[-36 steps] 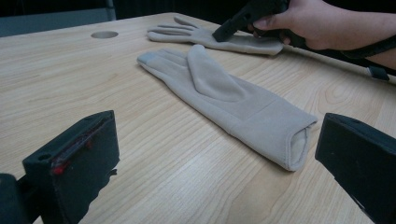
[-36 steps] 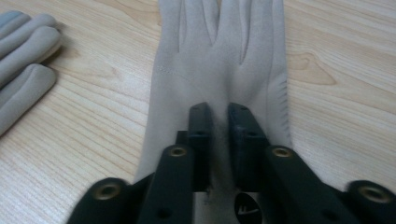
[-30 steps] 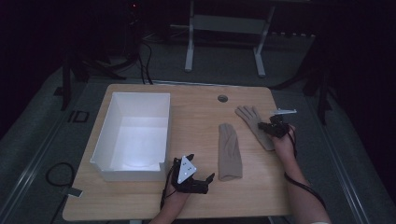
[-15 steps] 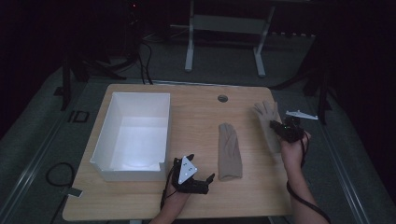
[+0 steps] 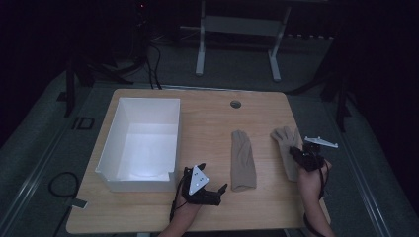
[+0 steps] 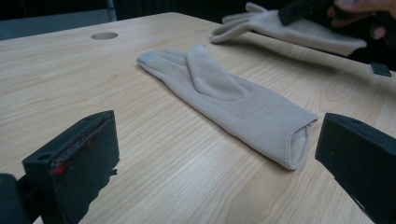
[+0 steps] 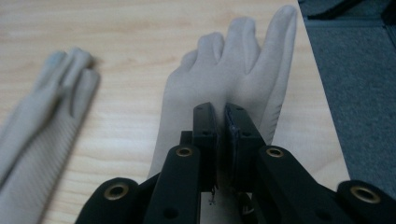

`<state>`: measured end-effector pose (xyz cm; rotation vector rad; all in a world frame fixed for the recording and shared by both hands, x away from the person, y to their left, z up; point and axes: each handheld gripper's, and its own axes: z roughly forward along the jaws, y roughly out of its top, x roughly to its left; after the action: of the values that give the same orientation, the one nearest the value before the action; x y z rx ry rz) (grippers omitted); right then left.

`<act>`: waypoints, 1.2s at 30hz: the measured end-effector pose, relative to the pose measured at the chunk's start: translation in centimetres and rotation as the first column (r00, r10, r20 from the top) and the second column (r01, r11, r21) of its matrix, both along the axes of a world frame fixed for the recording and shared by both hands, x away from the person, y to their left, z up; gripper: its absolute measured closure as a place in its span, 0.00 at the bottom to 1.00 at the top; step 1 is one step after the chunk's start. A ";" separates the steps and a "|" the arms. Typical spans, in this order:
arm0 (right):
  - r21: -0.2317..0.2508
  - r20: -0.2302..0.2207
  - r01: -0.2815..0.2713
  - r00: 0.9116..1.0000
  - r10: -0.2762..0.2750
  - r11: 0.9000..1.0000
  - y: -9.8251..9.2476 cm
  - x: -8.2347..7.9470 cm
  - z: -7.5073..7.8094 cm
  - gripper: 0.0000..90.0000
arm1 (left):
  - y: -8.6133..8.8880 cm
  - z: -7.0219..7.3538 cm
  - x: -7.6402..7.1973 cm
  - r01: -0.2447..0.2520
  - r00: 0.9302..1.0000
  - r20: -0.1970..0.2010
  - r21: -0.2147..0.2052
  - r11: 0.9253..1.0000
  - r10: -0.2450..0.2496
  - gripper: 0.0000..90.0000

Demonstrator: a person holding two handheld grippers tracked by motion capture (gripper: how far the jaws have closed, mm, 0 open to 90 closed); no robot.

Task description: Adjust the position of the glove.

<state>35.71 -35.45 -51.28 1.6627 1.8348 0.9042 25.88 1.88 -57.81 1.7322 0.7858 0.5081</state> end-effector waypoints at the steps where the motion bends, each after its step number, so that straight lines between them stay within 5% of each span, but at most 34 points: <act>1: -0.003 -0.005 0.000 1.000 0.000 1.000 -0.1 0.0 -0.3 0.93 | 0.0 0.0 0.0 0.000 1.000 0.001 0.001 1.000 0.000 0.00; 13: -0.048 -0.083 -0.017 0.996 0.013 0.999 -0.2 0.6 -3.7 0.86 | 0.0 0.0 0.0 0.006 1.000 0.001 0.002 1.000 -0.006 0.00; 19: -0.074 -0.077 -0.047 0.996 0.041 0.996 -0.2 0.5 -3.2 0.74 | 0.0 0.0 0.0 0.007 1.000 0.001 0.001 1.000 -0.007 0.00; 24: -0.091 -0.016 -0.111 0.994 0.110 0.990 -1.4 0.3 -1.3 0.65 | 0.0 0.0 0.0 0.006 1.000 0.000 -0.002 1.000 -0.006 0.00; 28: -0.098 0.025 -0.245 0.968 0.249 0.964 -2.8 0.4 0.5 0.63 | 0.0 0.0 0.0 0.005 1.000 0.000 -0.003 1.000 -0.005 0.00; 32: -0.155 0.035 -0.376 0.922 0.386 0.913 -3.4 0.7 1.2 0.64 | 0.0 0.0 0.0 0.004 1.000 -0.002 -0.002 1.000 -0.004 0.00; 35: -0.174 0.013 -0.426 0.901 0.435 0.888 -3.3 1.0 0.5 0.63 | 0.0 0.0 0.0 0.003 1.000 -0.002 -0.002 1.000 -0.003 0.00; 36: -0.183 0.009 -0.425 0.901 0.433 0.887 -3.1 1.2 0.0 0.62 | 0.0 0.0 0.0 0.003 1.000 -0.002 -0.002 1.000 -0.003 0.00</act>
<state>36.86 -38.60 -51.23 1.1317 2.2231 0.9116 25.88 1.87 -57.82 1.7323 0.7848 0.5028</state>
